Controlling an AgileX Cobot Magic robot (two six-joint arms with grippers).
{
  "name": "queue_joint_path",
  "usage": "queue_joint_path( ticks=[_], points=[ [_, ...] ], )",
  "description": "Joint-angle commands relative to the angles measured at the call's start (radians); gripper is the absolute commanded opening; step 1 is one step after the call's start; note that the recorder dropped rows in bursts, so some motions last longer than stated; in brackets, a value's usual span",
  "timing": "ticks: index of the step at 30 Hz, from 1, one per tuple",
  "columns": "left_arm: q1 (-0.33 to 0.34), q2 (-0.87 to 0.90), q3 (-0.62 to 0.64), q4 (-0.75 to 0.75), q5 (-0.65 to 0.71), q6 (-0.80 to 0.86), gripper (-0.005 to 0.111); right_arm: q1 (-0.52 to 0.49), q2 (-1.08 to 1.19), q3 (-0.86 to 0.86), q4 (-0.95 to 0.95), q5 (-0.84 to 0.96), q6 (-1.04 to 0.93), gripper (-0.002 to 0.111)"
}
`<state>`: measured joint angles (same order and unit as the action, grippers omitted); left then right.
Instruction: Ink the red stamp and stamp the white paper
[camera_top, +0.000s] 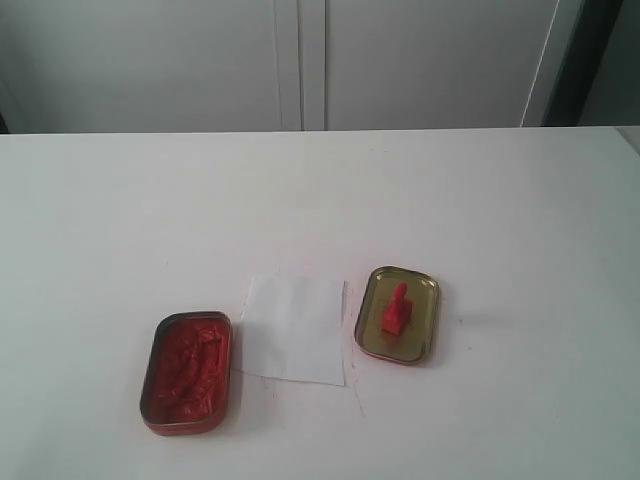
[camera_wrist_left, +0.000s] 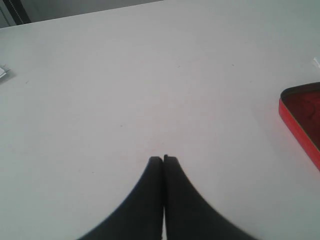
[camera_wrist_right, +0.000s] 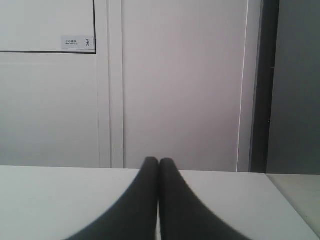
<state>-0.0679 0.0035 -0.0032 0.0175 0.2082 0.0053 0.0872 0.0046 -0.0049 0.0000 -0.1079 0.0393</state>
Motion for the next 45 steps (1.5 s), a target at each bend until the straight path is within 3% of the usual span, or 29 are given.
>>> queue_joint_path(
  ticks=[1,10,19,40,45],
  points=[
    [0.001,-0.003,0.003,-0.001,0.001,0.003,0.0,-0.006,-0.005,0.005,-0.007,-0.014,-0.002,0.0],
    [0.001,-0.003,0.003,-0.001,0.001,0.003,0.0,-0.006,-0.005,-0.014,0.0,0.009,-0.002,0.0],
    [0.001,-0.003,0.003,-0.001,0.001,0.003,0.0,-0.006,0.015,-0.18,0.0,0.183,-0.002,0.0],
    [0.001,-0.003,0.003,-0.001,0.001,0.003,0.0,-0.006,0.598,-0.543,0.0,0.287,0.017,0.0],
    [0.001,-0.003,0.003,-0.001,0.001,0.003,0.0,-0.006,0.75,-0.622,0.0,0.392,0.017,0.0]
  ],
)
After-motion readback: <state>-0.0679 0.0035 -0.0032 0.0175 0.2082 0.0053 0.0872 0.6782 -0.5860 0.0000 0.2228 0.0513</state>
